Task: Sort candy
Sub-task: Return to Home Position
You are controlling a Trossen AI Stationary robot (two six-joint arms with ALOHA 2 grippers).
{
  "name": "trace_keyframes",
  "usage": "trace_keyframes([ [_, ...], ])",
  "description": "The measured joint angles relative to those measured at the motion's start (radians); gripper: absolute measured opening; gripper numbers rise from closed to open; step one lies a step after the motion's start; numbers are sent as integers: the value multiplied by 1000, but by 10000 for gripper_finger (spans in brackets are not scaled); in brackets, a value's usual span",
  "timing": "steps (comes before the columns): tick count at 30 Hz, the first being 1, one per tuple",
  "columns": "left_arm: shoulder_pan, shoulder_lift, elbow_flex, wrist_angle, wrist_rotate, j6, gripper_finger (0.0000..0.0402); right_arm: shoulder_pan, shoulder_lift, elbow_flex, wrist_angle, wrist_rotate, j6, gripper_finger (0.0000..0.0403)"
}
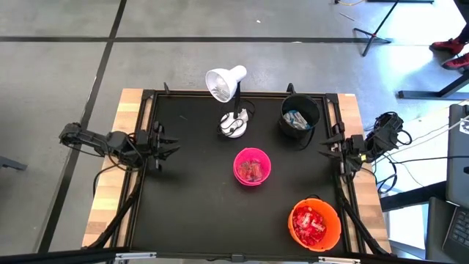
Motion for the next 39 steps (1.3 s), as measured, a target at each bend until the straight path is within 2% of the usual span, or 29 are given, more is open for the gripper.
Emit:
trace_keyframes([
  [6,0,0,-10,2,-109,-5,121,0,0,1,31,42,36,121],
  [10,0,0,-10,-4,-164,1,121,0,0,0,27,10,38,121],
  [39,0,0,-10,-5,-167,1,121,0,0,0,21,3,38,122],
])
